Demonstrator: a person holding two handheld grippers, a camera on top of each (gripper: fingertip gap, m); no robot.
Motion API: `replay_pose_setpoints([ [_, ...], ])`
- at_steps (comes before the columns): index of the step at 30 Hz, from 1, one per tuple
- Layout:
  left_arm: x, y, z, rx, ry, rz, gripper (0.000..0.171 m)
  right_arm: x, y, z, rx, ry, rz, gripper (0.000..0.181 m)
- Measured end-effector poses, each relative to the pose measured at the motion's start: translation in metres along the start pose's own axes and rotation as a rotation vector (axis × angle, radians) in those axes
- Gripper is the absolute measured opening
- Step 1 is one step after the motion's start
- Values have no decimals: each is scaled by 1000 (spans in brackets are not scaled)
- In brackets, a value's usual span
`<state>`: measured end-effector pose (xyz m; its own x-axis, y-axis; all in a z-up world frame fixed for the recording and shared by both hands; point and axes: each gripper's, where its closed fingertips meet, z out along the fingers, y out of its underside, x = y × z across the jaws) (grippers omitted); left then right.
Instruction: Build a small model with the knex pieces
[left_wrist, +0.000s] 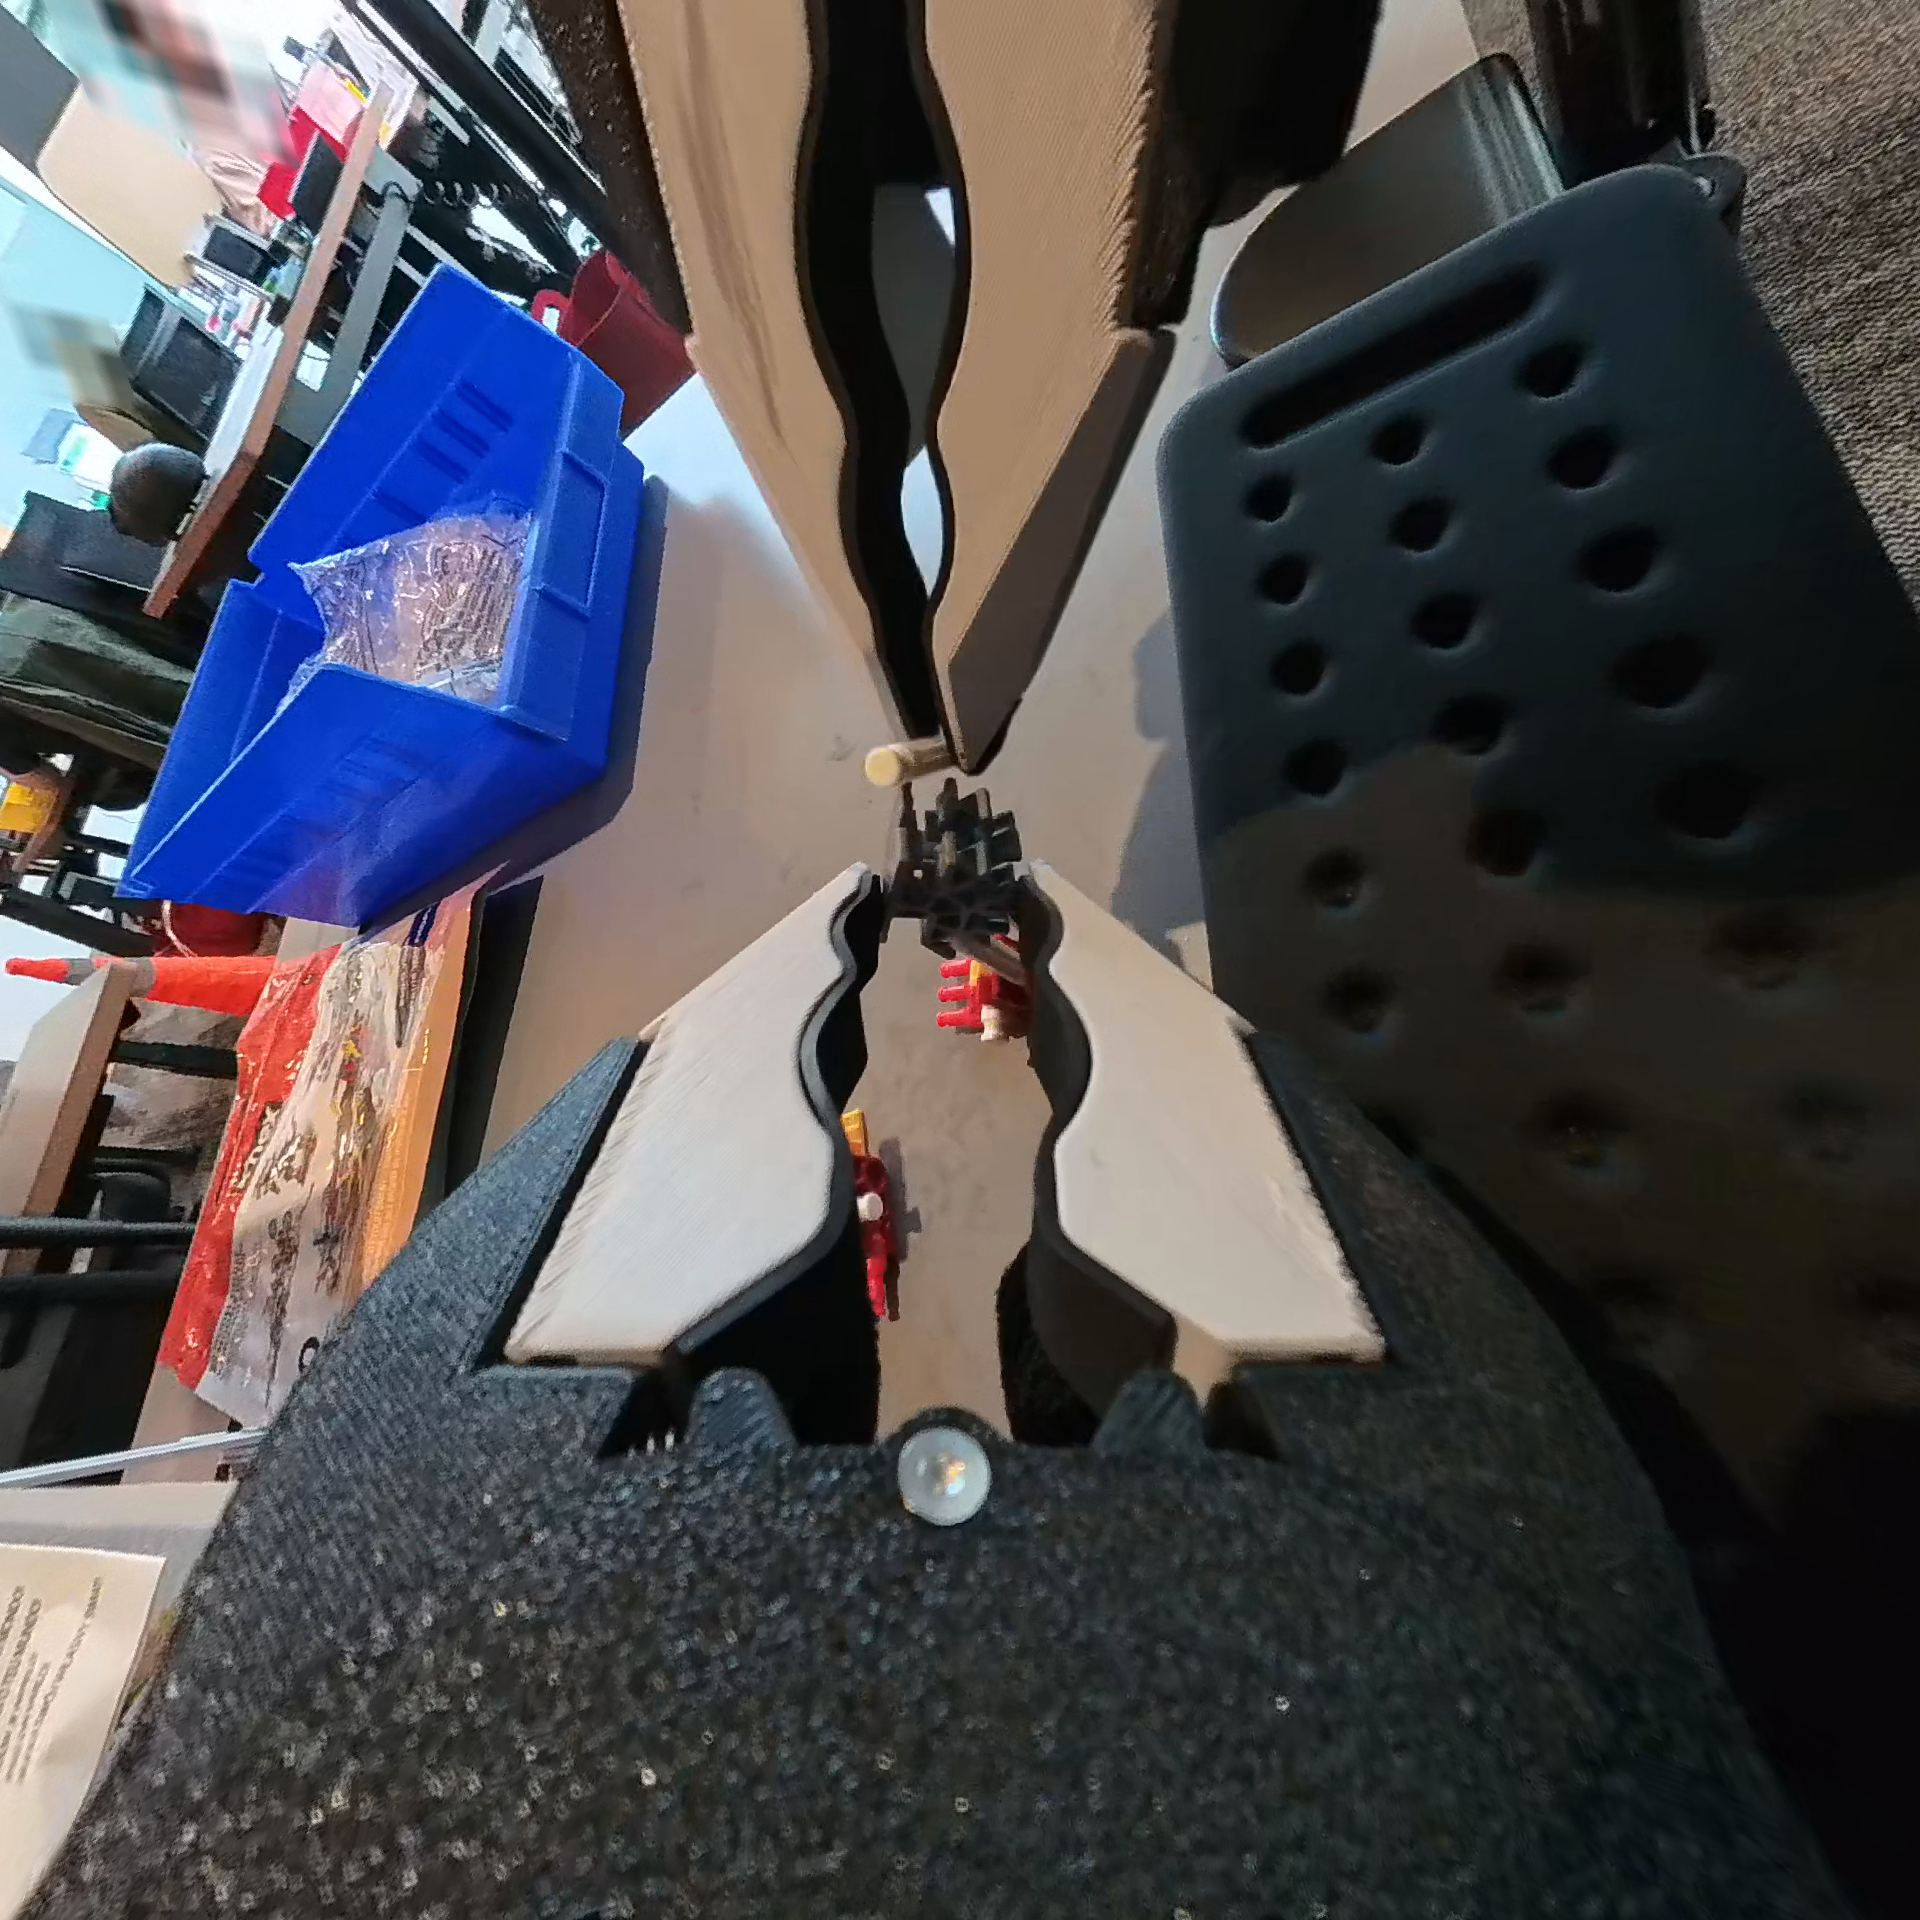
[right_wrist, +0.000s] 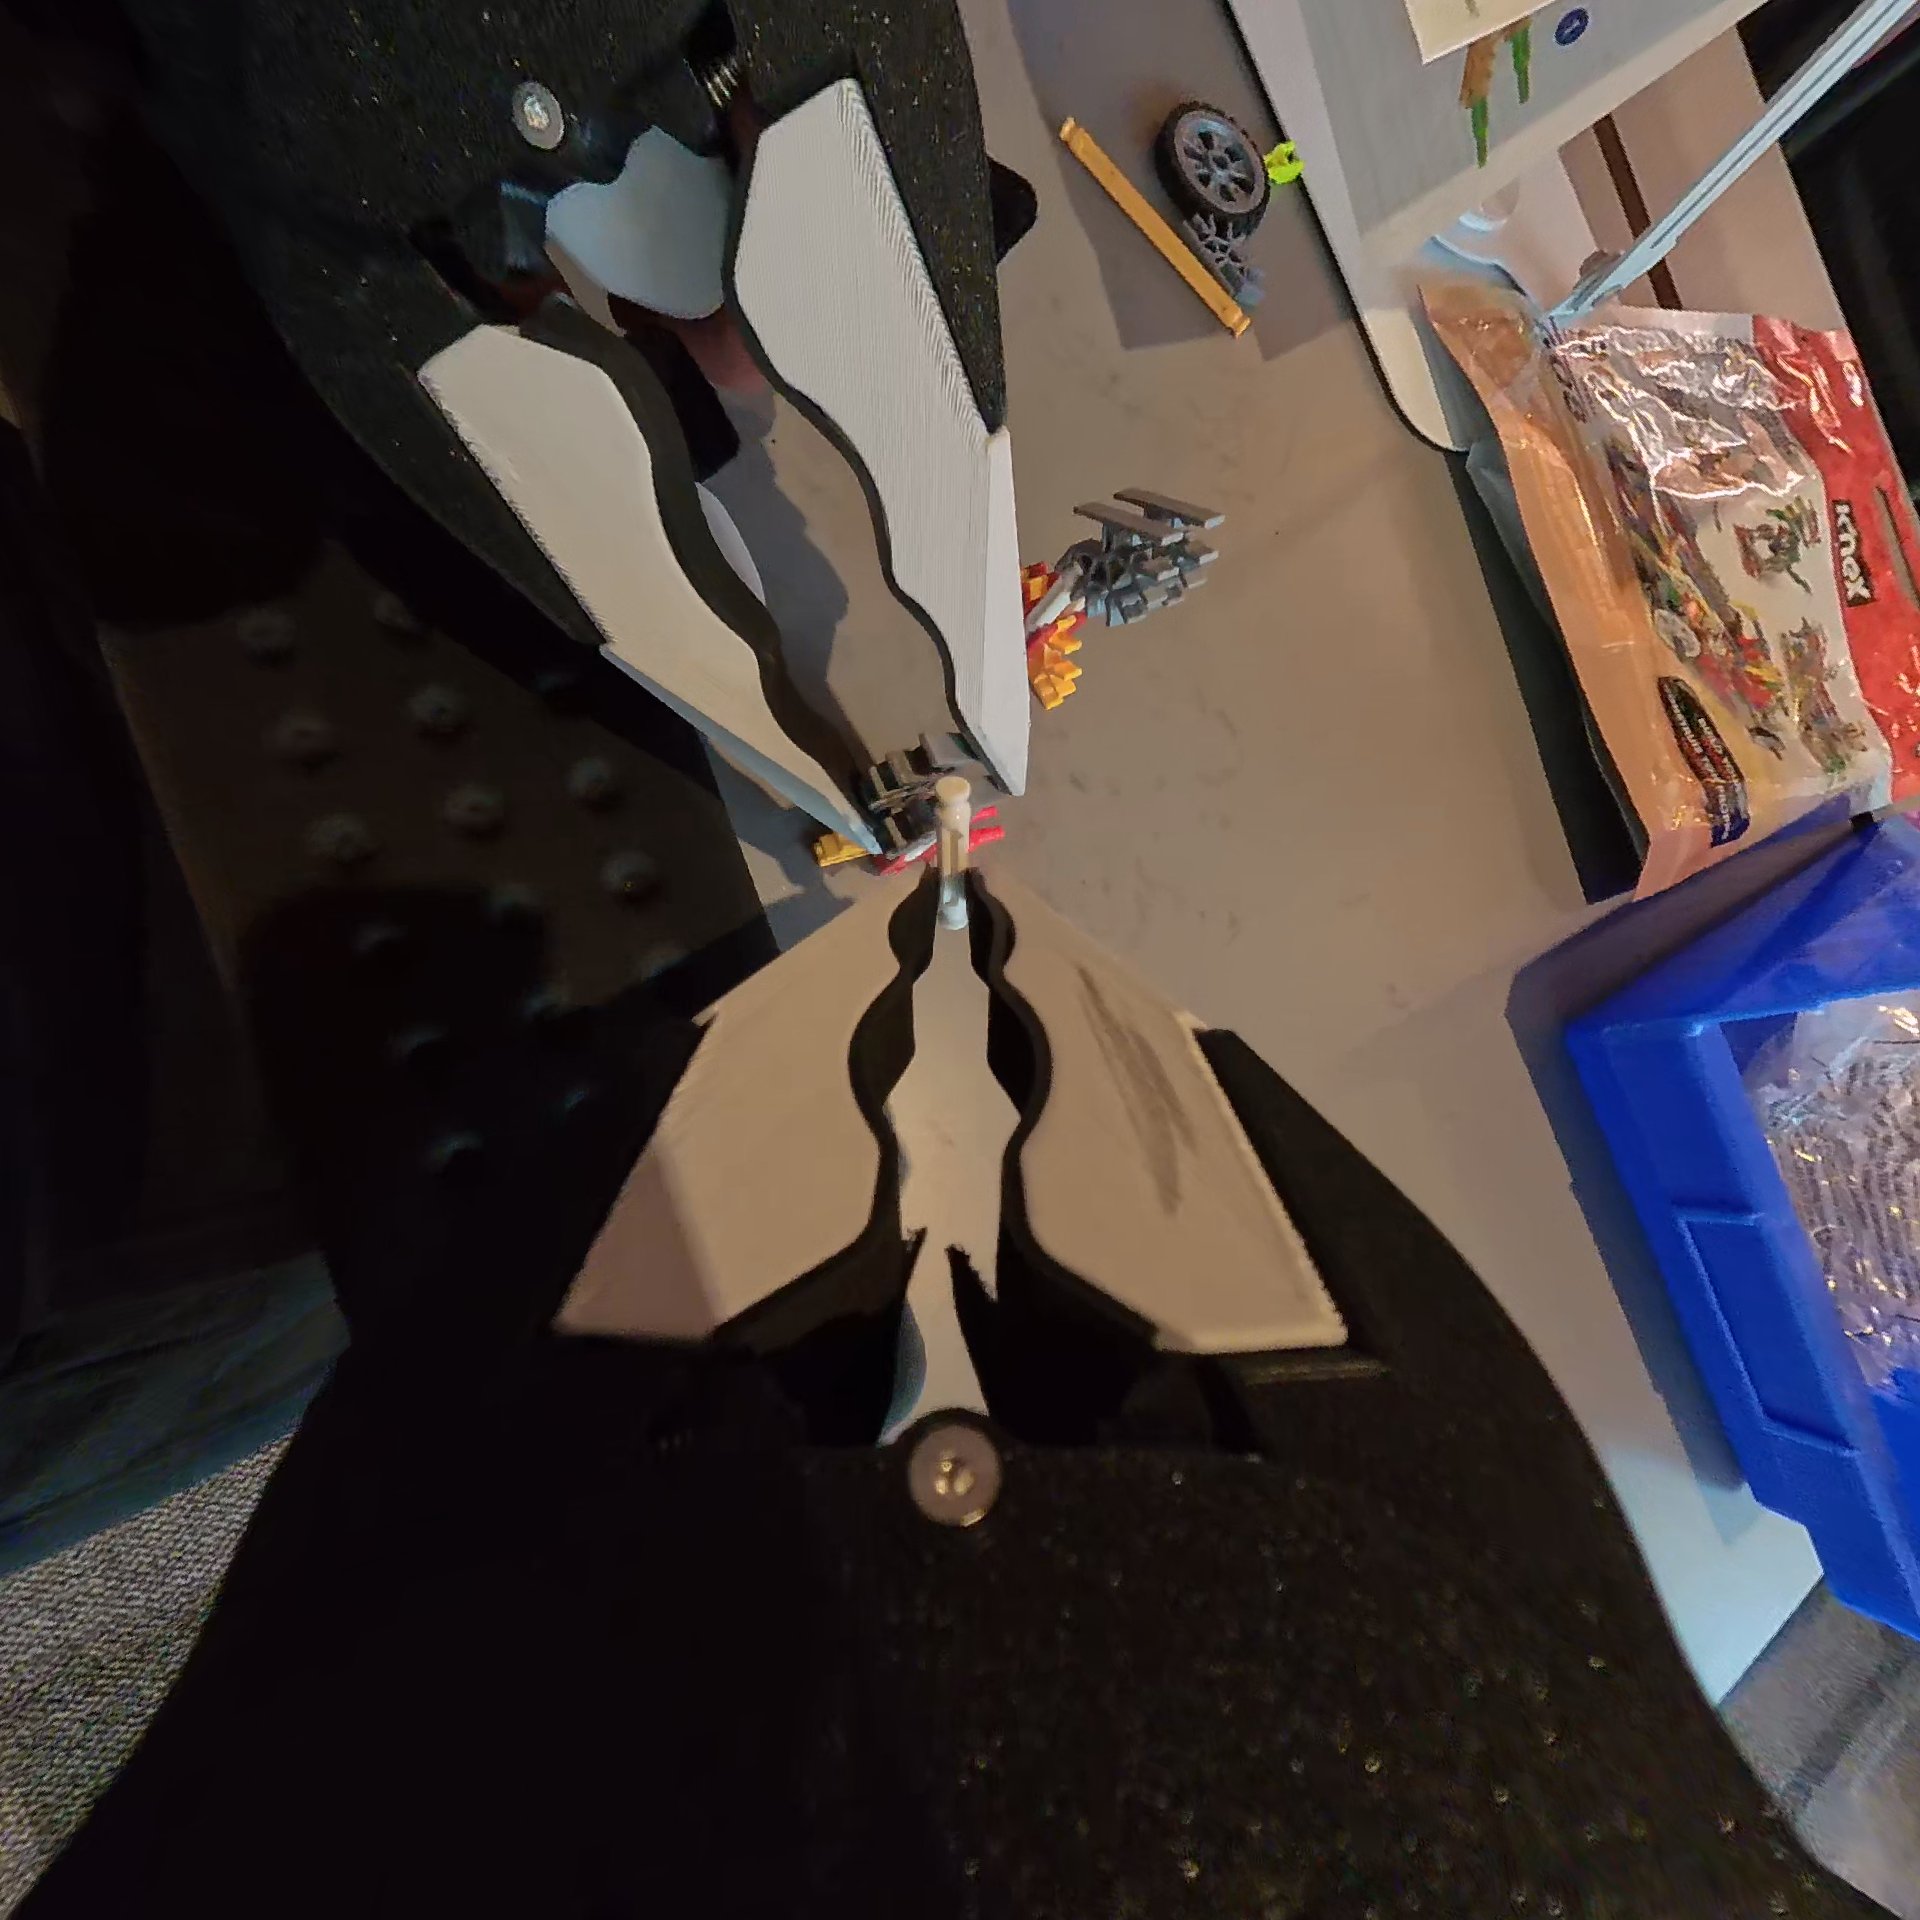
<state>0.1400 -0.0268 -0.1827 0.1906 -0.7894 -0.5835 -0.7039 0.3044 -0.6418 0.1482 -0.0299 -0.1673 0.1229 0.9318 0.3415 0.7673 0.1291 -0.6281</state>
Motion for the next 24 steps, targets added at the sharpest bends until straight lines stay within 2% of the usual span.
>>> replay_pose_setpoints([
  [17, -4, 1, 5, 20, 26, 35, 26, -4, -10, -11, 58, 11, 46, 5],
  [24, -6, 1, 7, 37, 27, 3, 26, 4, -18, -21, 106, 13, 68, 5],
])
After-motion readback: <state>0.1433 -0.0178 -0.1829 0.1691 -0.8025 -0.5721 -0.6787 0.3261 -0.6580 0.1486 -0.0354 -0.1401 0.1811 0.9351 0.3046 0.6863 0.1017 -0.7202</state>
